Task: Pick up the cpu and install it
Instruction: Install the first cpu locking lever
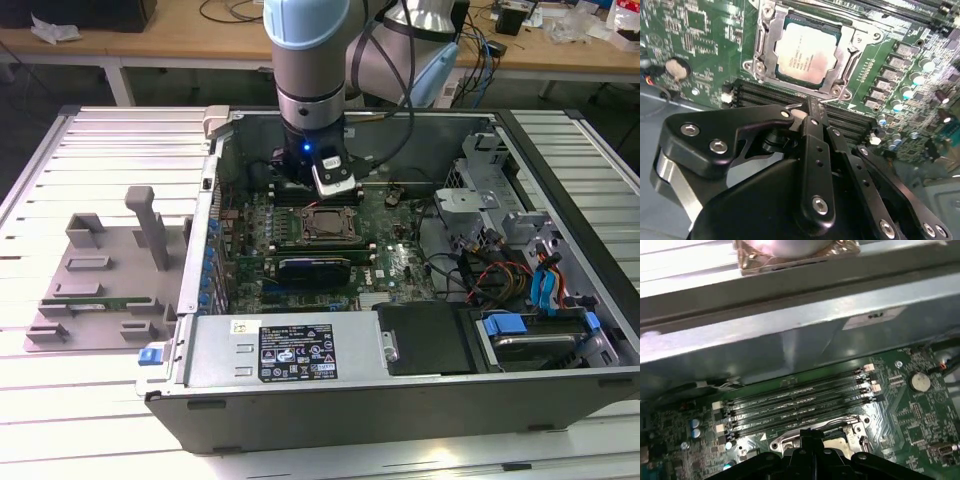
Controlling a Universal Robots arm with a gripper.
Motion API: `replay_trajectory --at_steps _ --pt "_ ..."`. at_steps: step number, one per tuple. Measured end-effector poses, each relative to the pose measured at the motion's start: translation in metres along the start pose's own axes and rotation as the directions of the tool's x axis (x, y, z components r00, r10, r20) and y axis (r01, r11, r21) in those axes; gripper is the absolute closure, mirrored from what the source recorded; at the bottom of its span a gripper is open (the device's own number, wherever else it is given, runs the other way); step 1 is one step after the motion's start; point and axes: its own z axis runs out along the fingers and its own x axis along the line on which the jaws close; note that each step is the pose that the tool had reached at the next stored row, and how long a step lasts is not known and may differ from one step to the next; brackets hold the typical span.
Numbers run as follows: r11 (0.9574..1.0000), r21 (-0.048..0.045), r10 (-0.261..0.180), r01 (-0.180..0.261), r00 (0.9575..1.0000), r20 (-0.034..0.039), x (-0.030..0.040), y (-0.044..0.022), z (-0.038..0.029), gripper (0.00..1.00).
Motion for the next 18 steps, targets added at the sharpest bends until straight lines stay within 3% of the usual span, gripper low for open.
replay_trajectory --at_steps 4,6,10,18 --pt "0.9993 -0.0003 0.037 -0.037 0.9993 0.0077 -0.0013 0.0036 0.0022 0.89" --pt "0.9991 -0.0001 0.042 -0.042 0.9991 0.0088 0.0000 0.0090 0.0035 0.89" --pt "0.9988 0.0001 0.048 -0.048 0.9988 0.0102 -0.0077 0.0114 0.0061 0.89" --pt "0.9985 0.0001 0.055 -0.055 0.9984 0.0117 -0.0061 0.0151 0.0072 0.89"
